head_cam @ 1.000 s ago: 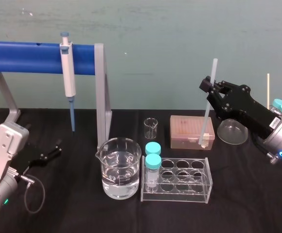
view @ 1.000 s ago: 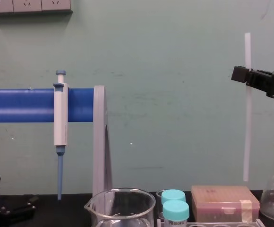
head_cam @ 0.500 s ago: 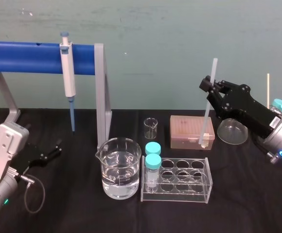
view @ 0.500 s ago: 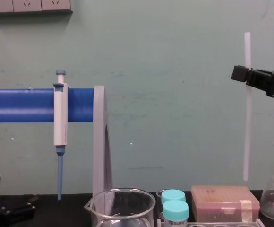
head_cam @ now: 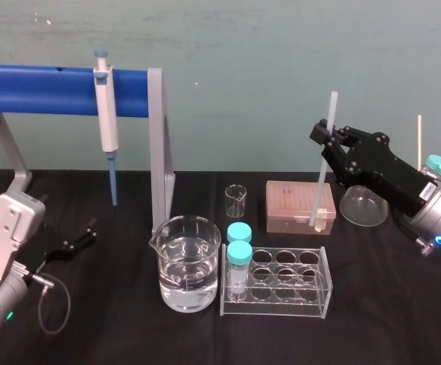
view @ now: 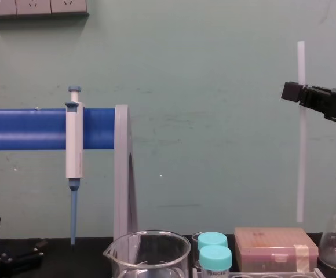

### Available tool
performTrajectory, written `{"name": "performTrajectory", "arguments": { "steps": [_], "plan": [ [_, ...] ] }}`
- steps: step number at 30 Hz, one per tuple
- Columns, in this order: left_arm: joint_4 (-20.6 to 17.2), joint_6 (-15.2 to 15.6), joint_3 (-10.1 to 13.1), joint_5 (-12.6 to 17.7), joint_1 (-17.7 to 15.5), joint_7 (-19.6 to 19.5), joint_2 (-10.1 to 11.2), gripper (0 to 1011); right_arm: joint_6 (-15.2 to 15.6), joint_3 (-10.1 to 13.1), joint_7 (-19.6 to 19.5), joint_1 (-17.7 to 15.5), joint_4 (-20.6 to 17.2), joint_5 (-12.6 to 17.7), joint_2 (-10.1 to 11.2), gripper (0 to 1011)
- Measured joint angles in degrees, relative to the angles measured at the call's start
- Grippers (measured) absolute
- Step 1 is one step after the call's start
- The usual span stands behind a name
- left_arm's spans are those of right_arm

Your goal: Pick up the stirring rod with one hand, then place it down.

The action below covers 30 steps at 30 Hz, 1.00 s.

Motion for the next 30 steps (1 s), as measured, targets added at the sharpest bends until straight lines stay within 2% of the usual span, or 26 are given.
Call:
{"name": "performTrajectory", "arguments": {
  "steps": [30],
  "plan": [
    [0.0, 0.0, 0.0, 0.0, 0.0, 0.0, 0.0, 1000, -0.8, -0.6, 1.9, 0.7, 1.4, 0.0, 0.0, 72]
  ]
}}
